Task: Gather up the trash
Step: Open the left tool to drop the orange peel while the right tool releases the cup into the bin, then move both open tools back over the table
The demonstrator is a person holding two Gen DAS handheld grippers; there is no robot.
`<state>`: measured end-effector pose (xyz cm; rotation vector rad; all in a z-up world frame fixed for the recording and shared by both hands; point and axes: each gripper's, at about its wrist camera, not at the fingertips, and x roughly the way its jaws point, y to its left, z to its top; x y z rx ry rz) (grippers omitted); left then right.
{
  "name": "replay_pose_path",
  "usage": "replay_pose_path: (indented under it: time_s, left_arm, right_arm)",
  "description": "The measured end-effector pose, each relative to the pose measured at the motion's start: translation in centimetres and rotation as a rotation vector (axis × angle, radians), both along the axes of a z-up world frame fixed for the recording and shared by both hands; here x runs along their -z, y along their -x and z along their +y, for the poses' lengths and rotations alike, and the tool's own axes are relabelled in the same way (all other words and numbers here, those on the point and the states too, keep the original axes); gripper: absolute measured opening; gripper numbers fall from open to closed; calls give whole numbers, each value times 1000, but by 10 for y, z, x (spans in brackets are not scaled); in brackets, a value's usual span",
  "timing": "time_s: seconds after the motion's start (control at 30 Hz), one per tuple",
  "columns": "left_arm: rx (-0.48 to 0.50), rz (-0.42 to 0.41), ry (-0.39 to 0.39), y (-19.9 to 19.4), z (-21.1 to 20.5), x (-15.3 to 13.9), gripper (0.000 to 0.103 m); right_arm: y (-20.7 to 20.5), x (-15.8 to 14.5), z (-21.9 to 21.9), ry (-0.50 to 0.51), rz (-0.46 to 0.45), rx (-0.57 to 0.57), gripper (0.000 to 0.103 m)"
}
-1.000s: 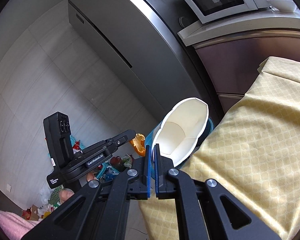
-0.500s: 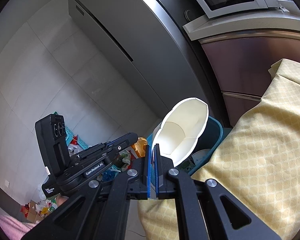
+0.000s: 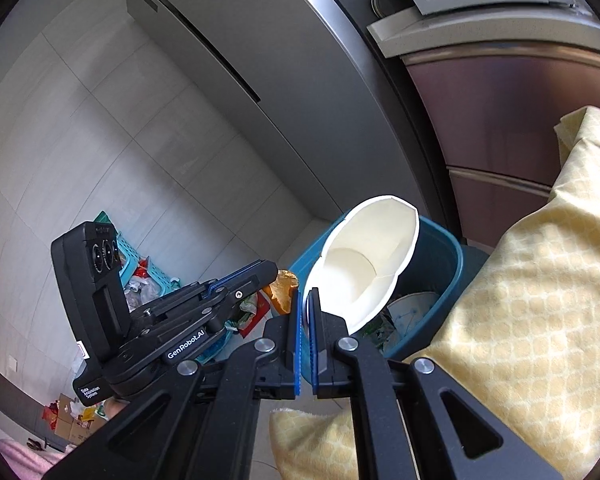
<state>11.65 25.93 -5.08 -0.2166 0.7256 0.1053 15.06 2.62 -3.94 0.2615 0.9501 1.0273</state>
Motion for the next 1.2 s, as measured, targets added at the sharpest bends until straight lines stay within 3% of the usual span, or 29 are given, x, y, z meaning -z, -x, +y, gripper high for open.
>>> replay_pose_path:
  time_s: [0.3,0.63,0.93,1.2]
  left_arm:
    - [-8,35,35,-13,7,18,8]
    - [1,28,60,-9,5,25,18]
    - [65,-24,60,3,-17,10,26]
    - [199,-74,85,10,-64,-7,39]
  right_arm:
    - [-7,16,19,42,50,-11,5]
    - [-8,17,6,39,63,20,6]
    - [2,2,-27,22,-5,60,12]
    - [20,-20,-87,-3,-89,168,22]
